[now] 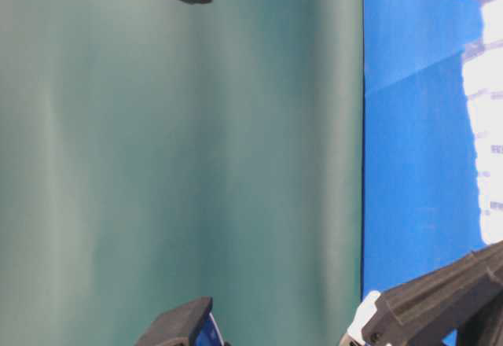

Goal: Fold the blue towel.
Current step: 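Fold the top half down onto the bottom half and release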

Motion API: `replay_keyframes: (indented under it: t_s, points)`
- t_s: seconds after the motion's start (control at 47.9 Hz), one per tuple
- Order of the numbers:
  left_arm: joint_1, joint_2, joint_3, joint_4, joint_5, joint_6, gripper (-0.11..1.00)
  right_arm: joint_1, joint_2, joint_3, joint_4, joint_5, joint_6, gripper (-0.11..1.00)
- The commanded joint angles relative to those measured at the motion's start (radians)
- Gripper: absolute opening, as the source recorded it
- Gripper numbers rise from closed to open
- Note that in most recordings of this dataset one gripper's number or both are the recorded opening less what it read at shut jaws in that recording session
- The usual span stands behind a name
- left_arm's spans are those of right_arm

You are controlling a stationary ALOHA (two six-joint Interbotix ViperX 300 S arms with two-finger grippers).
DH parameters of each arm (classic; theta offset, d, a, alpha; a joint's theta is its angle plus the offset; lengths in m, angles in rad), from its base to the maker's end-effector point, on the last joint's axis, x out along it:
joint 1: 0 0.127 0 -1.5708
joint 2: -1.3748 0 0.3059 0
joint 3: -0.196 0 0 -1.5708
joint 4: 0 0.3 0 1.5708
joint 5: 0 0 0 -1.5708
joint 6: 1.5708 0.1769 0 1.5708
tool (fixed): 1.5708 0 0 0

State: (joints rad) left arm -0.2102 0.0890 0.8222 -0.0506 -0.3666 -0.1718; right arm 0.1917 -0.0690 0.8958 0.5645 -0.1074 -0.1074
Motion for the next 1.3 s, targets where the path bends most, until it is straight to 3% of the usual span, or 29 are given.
replay_keyframes:
  t_s: [0.0, 0.564, 0.69, 0.815, 0.878, 0.961, 1.066, 1.275]
  points:
    - [-0.009, -0.011, -0.011, -0.003, -0.003, -0.002, 0.05, 0.011, 0.0, -0.015, 0.014, -0.011, 0.0, 0.29]
    - [-0.04, -0.009, -0.002, -0.003, 0.008, 0.002, 0.08, 0.058, 0.051, -0.058, 0.035, -0.008, 0.002, 0.29]
    - [-0.04, -0.009, -0.002, -0.003, 0.023, 0.002, 0.38, 0.058, 0.051, -0.06, 0.035, -0.008, 0.003, 0.32]
    - [-0.04, -0.017, -0.002, -0.002, 0.046, 0.006, 0.76, 0.058, 0.048, -0.063, 0.035, -0.003, 0.002, 0.66]
    - [-0.037, -0.029, 0.0, -0.002, 0.072, 0.012, 0.85, 0.058, 0.035, -0.064, 0.034, 0.003, -0.003, 0.83]
    - [-0.028, -0.067, -0.002, -0.002, 0.146, 0.012, 0.78, 0.058, 0.006, -0.064, 0.029, 0.003, -0.011, 0.97]
    - [-0.02, -0.129, -0.002, 0.003, 0.238, 0.012, 0.7, 0.057, -0.054, -0.058, 0.014, 0.011, -0.023, 0.95]
    - [0.011, -0.279, 0.006, 0.006, 0.348, 0.02, 0.71, 0.02, -0.224, -0.038, -0.037, 0.066, -0.081, 0.96]
